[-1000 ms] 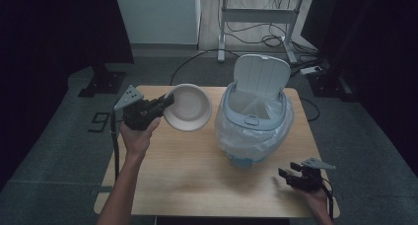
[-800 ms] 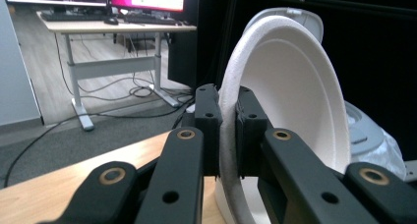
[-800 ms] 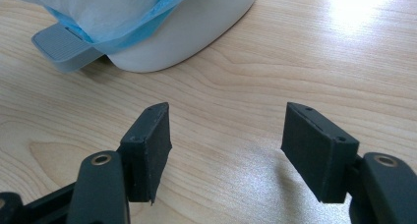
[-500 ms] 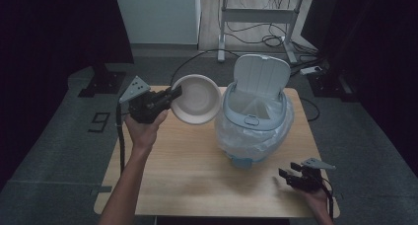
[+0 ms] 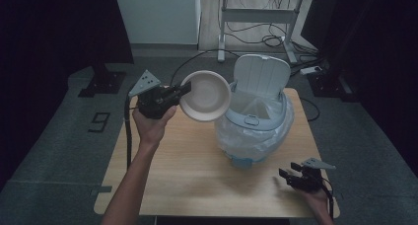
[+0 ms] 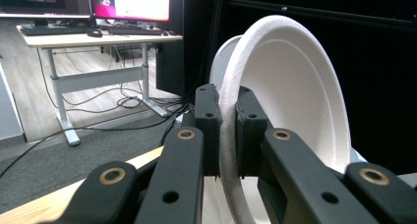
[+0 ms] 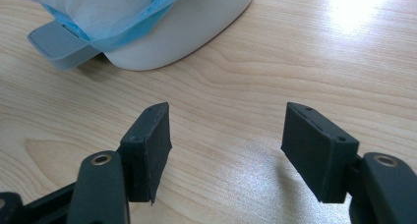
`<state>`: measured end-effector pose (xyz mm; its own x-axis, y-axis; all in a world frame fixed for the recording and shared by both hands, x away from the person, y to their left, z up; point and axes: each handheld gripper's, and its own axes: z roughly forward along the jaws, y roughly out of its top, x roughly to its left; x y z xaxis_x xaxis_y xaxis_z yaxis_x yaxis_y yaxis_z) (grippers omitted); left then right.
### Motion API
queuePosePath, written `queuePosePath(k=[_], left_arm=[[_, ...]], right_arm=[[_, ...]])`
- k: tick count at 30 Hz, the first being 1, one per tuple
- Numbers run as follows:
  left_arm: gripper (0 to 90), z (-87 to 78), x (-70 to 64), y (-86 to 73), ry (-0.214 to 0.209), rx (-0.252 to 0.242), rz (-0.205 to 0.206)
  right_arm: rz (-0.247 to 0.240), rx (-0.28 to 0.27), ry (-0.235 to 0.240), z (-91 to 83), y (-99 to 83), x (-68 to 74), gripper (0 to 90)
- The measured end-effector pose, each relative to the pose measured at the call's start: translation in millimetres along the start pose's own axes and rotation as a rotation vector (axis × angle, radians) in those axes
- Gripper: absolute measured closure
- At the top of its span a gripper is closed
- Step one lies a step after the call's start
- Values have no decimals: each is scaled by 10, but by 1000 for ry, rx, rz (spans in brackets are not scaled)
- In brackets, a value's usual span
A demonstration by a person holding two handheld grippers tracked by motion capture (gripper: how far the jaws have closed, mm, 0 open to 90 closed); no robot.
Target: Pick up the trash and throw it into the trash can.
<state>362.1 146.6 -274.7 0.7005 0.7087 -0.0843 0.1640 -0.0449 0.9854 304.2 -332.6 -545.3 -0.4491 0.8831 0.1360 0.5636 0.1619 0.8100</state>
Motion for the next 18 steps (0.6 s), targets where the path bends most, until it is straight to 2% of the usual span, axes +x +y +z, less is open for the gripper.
queuePosePath(k=[18], left_arm=[[825,177,-90,62,-22,7,9]], right_arm=[[-5,4,0,0,-4,-9,347]])
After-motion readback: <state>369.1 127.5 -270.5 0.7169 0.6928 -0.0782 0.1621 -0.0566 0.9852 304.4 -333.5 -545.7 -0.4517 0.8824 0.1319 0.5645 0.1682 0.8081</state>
